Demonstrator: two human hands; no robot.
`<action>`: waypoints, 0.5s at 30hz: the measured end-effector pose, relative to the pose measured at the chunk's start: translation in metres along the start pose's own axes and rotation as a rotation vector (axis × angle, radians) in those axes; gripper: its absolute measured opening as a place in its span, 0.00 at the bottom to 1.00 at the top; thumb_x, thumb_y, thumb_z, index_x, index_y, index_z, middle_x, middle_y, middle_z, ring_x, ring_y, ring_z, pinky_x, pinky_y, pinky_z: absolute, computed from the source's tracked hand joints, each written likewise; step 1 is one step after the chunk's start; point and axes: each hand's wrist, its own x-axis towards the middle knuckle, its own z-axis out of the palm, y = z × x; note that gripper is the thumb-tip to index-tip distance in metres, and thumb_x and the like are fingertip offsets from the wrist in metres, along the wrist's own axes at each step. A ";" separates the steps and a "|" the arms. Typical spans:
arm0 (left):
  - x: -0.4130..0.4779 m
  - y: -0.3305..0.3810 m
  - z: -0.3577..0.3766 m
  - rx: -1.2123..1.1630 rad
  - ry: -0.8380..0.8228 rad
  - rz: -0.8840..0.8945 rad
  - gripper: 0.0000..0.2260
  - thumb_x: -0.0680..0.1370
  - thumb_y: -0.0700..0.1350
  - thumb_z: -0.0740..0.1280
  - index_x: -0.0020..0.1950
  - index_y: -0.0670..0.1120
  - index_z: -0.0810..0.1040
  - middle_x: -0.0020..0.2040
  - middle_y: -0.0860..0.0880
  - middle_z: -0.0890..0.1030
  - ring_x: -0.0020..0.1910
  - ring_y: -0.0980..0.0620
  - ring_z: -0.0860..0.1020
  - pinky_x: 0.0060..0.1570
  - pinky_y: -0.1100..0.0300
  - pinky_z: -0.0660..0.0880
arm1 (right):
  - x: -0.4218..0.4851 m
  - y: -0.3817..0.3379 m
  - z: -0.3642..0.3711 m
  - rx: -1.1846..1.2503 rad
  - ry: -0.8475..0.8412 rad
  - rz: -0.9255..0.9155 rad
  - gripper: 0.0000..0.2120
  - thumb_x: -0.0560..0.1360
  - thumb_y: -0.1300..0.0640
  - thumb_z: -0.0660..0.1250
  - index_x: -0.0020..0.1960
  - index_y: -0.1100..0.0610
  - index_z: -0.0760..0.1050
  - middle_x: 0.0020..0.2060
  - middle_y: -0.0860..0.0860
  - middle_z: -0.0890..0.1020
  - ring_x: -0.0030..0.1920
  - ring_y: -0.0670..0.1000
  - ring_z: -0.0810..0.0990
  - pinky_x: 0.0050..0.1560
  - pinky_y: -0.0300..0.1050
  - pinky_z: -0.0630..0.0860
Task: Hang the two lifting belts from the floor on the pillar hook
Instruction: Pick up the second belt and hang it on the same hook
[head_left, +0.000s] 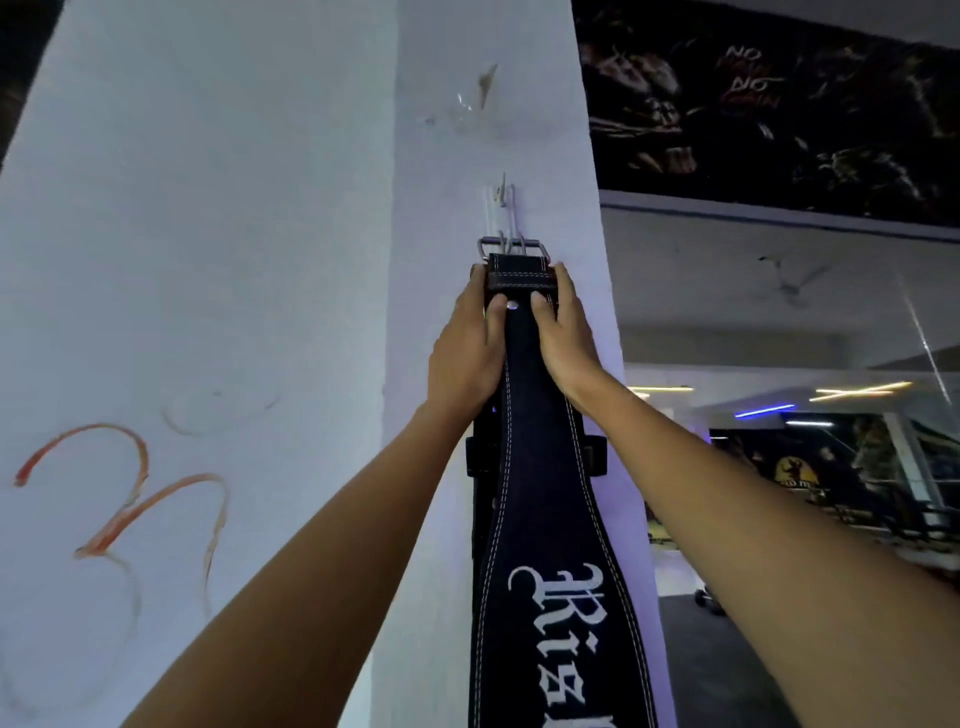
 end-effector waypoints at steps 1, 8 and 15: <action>-0.008 -0.002 0.000 -0.024 -0.013 0.011 0.22 0.82 0.51 0.50 0.76 0.52 0.57 0.75 0.52 0.66 0.71 0.51 0.68 0.65 0.54 0.66 | -0.010 0.003 -0.001 0.011 -0.016 -0.026 0.25 0.81 0.51 0.51 0.76 0.49 0.49 0.73 0.53 0.64 0.72 0.53 0.64 0.72 0.52 0.61; -0.066 -0.004 -0.007 0.020 -0.077 0.003 0.23 0.82 0.51 0.52 0.77 0.49 0.56 0.78 0.51 0.56 0.76 0.53 0.57 0.72 0.58 0.56 | -0.080 0.013 -0.012 -0.239 -0.061 -0.094 0.25 0.82 0.54 0.49 0.77 0.53 0.48 0.77 0.50 0.54 0.77 0.48 0.52 0.75 0.43 0.52; -0.142 0.012 -0.023 0.184 -0.251 -0.074 0.26 0.82 0.51 0.54 0.77 0.45 0.53 0.78 0.46 0.55 0.77 0.49 0.56 0.74 0.53 0.56 | -0.166 0.019 -0.042 -0.577 -0.231 -0.058 0.26 0.82 0.51 0.50 0.77 0.53 0.46 0.77 0.52 0.54 0.77 0.52 0.51 0.76 0.56 0.53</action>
